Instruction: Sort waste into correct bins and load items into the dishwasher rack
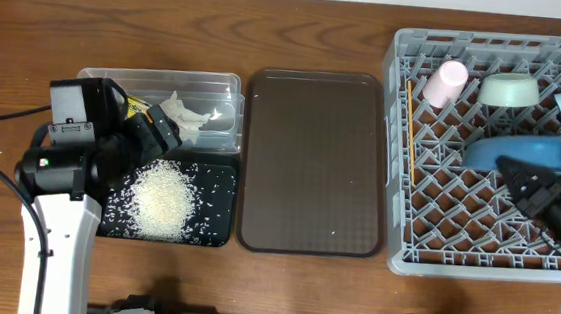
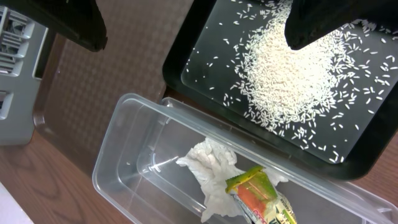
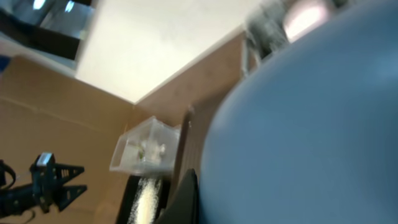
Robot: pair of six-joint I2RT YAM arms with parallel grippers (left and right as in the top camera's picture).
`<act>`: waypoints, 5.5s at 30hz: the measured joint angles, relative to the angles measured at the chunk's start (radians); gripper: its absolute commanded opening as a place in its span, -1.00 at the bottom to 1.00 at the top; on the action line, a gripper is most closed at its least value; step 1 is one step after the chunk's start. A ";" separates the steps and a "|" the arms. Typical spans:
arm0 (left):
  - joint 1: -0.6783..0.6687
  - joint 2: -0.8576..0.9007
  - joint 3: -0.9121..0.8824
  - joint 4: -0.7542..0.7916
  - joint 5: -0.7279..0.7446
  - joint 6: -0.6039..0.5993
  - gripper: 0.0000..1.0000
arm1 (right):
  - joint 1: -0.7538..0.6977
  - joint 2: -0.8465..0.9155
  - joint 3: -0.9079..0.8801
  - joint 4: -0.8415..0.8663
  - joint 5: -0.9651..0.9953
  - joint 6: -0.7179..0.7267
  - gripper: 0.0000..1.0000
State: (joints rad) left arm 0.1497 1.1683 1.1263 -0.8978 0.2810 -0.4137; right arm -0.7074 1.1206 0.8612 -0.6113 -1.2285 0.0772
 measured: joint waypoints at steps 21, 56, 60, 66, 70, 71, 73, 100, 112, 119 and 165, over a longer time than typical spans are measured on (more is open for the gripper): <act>0.000 0.000 0.000 0.000 0.000 0.000 0.89 | 0.119 0.014 0.013 0.415 -0.036 0.117 -0.97; 0.000 0.000 0.000 0.000 0.000 0.000 0.89 | 0.283 0.132 0.008 0.457 0.285 0.128 -0.98; 0.000 0.000 0.000 0.000 0.000 0.000 0.89 | 0.283 0.132 -0.020 0.481 0.294 0.129 -0.97; 0.000 0.000 0.000 0.000 0.000 0.000 0.89 | 0.283 0.134 -0.153 0.671 0.308 0.174 -0.97; 0.000 0.000 0.000 0.000 0.000 0.000 0.89 | 0.283 0.137 -0.189 0.731 0.302 0.233 -0.58; 0.000 0.000 0.000 0.000 0.000 0.000 0.89 | 0.283 0.138 -0.189 0.744 0.300 0.257 -0.37; 0.000 0.000 0.000 0.000 0.000 0.000 0.89 | 0.283 0.138 -0.189 0.768 0.283 0.303 0.05; 0.000 0.000 0.000 0.000 0.000 0.000 0.89 | 0.273 0.117 -0.173 0.776 -0.037 0.742 0.98; 0.000 0.000 0.000 0.000 0.000 0.000 0.89 | 0.206 0.115 -0.171 0.686 -0.043 0.729 0.99; 0.000 0.000 0.000 0.000 0.000 0.000 0.89 | 0.187 0.128 -0.180 0.504 0.150 0.651 0.99; 0.000 0.000 0.000 0.000 0.000 0.000 0.89 | 0.066 0.118 -0.094 -0.108 0.510 0.432 0.98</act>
State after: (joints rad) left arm 0.1497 1.1683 1.1263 -0.8982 0.2810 -0.4141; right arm -0.6418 1.2388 0.7673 -0.7189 -0.7185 0.5095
